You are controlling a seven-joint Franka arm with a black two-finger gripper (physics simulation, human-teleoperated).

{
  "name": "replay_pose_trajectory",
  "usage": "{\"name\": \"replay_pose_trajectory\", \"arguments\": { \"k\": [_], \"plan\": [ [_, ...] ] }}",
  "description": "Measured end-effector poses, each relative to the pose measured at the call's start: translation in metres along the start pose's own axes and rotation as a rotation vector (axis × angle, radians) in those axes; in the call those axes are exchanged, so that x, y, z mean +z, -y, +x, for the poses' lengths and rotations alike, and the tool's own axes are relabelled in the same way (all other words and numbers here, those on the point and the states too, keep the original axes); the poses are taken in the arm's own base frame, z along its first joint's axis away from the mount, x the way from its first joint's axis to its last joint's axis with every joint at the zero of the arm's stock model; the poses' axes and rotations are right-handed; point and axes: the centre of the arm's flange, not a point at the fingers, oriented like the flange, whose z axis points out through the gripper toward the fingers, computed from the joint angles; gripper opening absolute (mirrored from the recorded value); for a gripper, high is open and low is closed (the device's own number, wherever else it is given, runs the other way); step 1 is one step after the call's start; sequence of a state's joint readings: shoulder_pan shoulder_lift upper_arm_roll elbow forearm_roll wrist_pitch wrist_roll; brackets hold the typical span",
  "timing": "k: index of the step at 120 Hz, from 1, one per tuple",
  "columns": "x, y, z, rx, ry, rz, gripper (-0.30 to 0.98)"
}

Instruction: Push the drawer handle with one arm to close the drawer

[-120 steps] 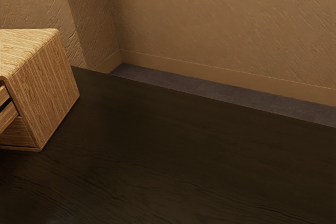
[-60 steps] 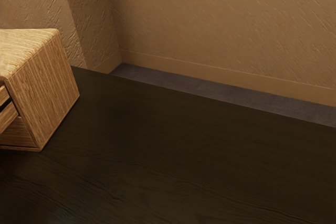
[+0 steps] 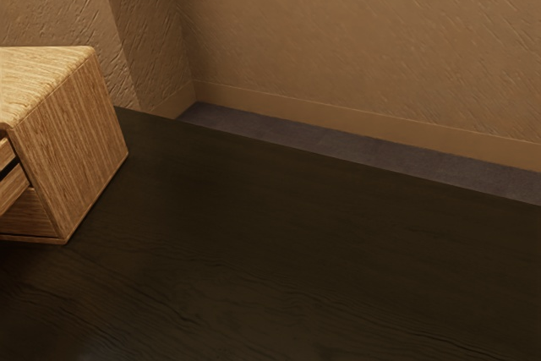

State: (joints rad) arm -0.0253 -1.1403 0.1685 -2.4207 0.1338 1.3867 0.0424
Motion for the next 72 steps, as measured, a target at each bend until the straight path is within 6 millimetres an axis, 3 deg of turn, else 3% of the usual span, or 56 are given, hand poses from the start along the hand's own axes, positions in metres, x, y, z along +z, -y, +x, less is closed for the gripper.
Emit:
{"name": "replay_pose_trajectory", "arguments": {
  "k": [33, 53, 72],
  "plan": [
    [-0.03, 0.044, -0.065, -0.111, -0.074, 0.075, 0.67],
    [-0.03, 0.055, -0.086, -0.151, -0.031, 0.089, 0.67],
    [-0.027, 0.062, -0.123, -0.18, -0.045, 0.071, 0.66]
  ]
}}
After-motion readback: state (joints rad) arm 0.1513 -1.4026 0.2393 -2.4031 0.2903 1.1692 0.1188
